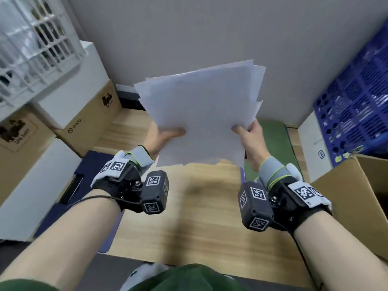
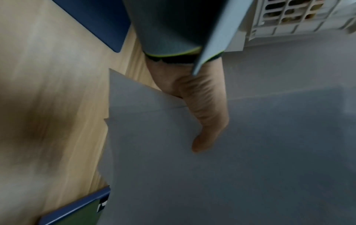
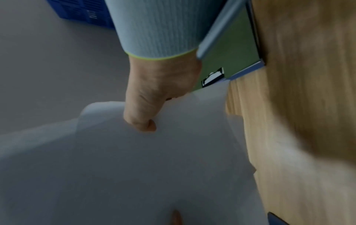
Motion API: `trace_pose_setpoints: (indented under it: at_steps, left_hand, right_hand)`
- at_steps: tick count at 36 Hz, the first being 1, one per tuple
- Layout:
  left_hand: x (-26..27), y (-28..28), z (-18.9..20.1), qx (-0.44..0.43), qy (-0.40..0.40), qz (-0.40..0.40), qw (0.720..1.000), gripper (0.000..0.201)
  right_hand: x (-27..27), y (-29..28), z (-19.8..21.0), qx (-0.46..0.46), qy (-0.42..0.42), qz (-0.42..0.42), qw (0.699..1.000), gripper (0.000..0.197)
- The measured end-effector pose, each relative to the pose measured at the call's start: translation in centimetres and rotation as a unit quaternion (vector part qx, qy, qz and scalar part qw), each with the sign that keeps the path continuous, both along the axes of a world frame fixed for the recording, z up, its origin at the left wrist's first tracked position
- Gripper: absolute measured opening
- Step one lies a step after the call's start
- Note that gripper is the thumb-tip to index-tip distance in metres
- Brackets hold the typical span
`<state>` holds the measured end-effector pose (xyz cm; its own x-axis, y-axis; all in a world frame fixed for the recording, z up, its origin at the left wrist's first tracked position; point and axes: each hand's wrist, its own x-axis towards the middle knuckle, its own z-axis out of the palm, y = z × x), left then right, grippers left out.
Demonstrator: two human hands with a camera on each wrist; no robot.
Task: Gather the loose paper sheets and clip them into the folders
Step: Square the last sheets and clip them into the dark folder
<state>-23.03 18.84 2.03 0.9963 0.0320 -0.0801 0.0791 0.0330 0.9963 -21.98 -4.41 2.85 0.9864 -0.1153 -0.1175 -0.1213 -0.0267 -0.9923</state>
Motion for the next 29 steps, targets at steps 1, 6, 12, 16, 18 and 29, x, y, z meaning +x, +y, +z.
trace_pose_setpoints:
  at_steps: [1, 6, 12, 16, 18, 29]
  left_hand:
    - [0.0, 0.3, 0.0, 0.000, -0.008, 0.001, 1.000, 0.043]
    - [-0.9, 1.2, -1.7, 0.048, 0.012, 0.012, 0.999, 0.053]
    - [-2.5, 1.0, -5.7, 0.060, 0.073, 0.018, 0.995, 0.051]
    - [-2.3, 0.2, -6.6, 0.098, 0.085, 0.031, 0.991, 0.045]
    - [-2.3, 0.0, -6.3, 0.098, 0.068, 0.037, 0.992, 0.039]
    - [-0.8, 0.8, -3.6, -0.043, 0.054, 0.153, 0.986, 0.021]
  right_hand:
    - [0.1, -0.1, 0.1, 0.004, -0.010, 0.003, 1.000, 0.033]
    - [-0.9, -0.3, -2.6, 0.009, 0.012, 0.030, 0.999, 0.045]
    - [-1.9, -0.3, -7.3, -0.061, 0.110, 0.069, 0.990, 0.038]
    - [-1.5, -0.1, -8.2, -0.093, 0.133, 0.073, 0.984, 0.017]
    - [-1.2, 0.2, -8.1, -0.089, 0.123, 0.070, 0.986, 0.024]
    - [0.0, -0.3, -4.2, -0.028, 0.073, 0.117, 0.990, 0.013]
